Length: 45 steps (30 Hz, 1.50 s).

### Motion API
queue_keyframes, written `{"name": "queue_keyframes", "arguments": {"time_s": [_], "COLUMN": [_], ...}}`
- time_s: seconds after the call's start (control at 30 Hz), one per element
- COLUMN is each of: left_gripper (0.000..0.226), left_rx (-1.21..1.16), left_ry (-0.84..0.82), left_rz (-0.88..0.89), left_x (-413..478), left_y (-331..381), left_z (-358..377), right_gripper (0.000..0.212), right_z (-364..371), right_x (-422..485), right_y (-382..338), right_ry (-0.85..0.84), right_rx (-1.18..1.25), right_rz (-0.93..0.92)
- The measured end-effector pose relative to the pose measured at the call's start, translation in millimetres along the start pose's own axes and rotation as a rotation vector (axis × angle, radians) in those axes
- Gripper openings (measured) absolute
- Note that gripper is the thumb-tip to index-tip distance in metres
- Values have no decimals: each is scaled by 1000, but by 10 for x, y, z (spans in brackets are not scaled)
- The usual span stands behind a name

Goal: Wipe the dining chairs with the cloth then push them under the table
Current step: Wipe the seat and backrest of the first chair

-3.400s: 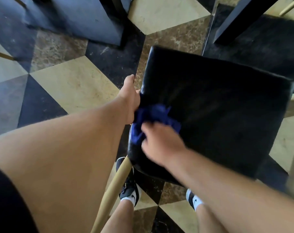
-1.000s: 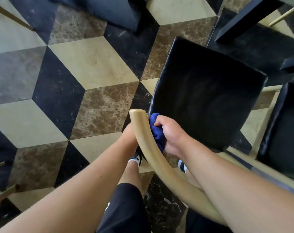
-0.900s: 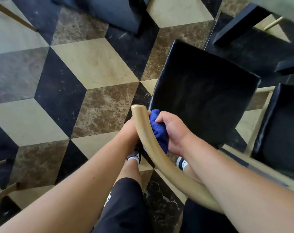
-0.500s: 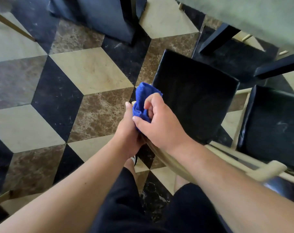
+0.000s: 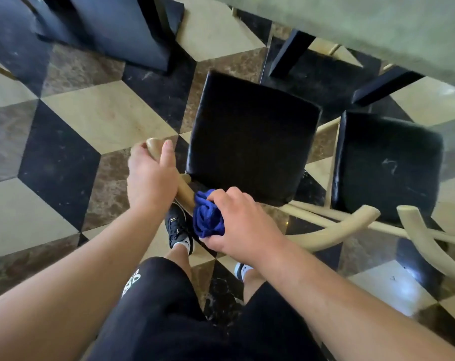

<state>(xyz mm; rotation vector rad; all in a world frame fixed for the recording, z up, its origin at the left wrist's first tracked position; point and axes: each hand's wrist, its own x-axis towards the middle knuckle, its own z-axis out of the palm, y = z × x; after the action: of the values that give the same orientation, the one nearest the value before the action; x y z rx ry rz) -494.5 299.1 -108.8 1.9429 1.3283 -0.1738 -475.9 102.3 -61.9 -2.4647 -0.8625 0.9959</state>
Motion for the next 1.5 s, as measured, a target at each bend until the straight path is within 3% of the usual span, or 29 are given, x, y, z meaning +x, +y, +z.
{"name": "queue_keyframes", "arguments": {"time_s": [0.07, 0.13, 0.23, 0.37, 0.43, 0.63, 0.77, 0.83, 0.9, 1.07, 1.23, 1.5], "left_gripper": [69, 66, 45, 59, 54, 84, 56, 38, 34, 32, 38, 37], "left_rx": [288, 567, 809, 1033, 1007, 1016, 999, 937, 870, 842, 818, 849], "left_ry": [41, -29, -185, -588, -709, -1026, -1075, -1144, -1216, -1255, -1262, -1247], "left_rz": [338, 550, 702, 813, 769, 569, 569, 489, 426, 485, 566, 614], "left_x": [-135, -314, -752, -1415, -1620, -1810, -1716, -1586, -1492, -1412, -1378, -1455], "left_y": [-36, 6, 145, 388, 478, 756, 777, 762, 745, 669, 507, 408], "left_z": [2, 90, 331, 821, 1079, 1554, 1611, 1547, 1492, 1561, 1613, 1558], "right_gripper": [70, 69, 63, 57, 53, 44, 43, 36, 28, 10, 33, 19], "right_z": [-7, -55, -196, -507, -714, -1174, -1188, -1071, -867, -108, 264, 429], "right_x": [-192, -384, -665, -941, -1010, -971, -733, -506, -232, 327, 869, 914], "right_y": [191, 394, 735, 1312, 1629, 2242, 2219, 2138, 2073, 2275, 2594, 2512], "right_ry": [-20, -23, -47, -114, -151, -289, -350, -397, -508, -727, -1010, -1009], "right_rx": [-13, -49, -95, -186, -228, -239, -223, -267, -322, -471, -513, -580], "right_rz": [-38, -73, -88, -52, 9, 229, 313, 307, 309, 353, 363, 359]}}
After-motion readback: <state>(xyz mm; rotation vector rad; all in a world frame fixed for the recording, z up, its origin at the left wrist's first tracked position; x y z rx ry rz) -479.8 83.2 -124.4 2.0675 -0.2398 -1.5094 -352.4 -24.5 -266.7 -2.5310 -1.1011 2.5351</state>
